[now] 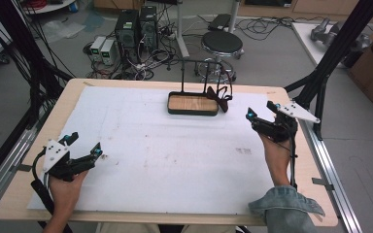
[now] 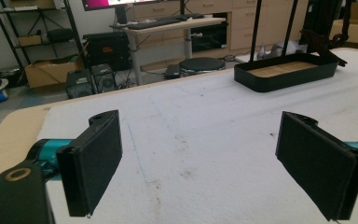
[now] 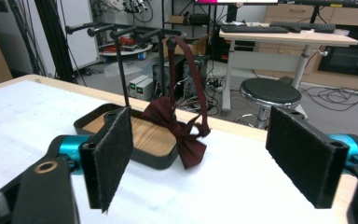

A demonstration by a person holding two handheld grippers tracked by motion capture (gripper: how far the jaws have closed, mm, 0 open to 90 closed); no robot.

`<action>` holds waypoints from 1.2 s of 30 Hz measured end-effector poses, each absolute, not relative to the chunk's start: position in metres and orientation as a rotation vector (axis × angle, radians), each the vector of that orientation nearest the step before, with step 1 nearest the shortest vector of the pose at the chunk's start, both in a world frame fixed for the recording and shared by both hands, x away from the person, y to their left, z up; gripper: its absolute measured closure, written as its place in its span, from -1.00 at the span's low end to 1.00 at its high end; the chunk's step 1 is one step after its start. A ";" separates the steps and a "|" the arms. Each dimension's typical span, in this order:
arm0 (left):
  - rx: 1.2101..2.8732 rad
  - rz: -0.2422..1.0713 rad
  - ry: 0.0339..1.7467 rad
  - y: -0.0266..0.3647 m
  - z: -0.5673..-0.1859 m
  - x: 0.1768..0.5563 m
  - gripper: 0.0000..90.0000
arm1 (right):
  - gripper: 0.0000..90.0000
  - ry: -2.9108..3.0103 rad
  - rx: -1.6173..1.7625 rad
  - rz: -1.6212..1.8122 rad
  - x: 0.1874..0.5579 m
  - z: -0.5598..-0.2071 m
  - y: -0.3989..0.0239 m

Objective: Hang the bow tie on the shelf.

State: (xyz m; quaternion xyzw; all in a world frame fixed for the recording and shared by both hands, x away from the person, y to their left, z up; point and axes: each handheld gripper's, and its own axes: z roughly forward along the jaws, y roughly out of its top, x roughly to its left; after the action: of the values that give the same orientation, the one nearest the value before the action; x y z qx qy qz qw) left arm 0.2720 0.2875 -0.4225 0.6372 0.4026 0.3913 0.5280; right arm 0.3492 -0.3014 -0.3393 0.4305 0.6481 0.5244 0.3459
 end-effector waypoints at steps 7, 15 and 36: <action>1.520 0.936 0.961 0.288 -0.422 0.272 -0.67 | -0.65 1.678 1.127 1.363 0.332 -0.352 -0.304; 1.523 0.939 0.962 0.287 -0.422 0.271 -0.67 | -0.76 1.643 1.116 1.373 0.309 -0.376 -0.307; 1.530 0.941 0.968 0.288 -0.423 0.272 -0.67 | -0.76 1.686 1.212 1.329 0.282 -0.436 -0.306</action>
State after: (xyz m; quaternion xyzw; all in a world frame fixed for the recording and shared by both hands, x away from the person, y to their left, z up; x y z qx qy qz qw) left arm 0.2721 0.2877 -0.4229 0.6389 0.4043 0.3932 0.5232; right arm 0.2817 -0.3056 -0.4360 0.4639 0.6451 0.5086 0.3316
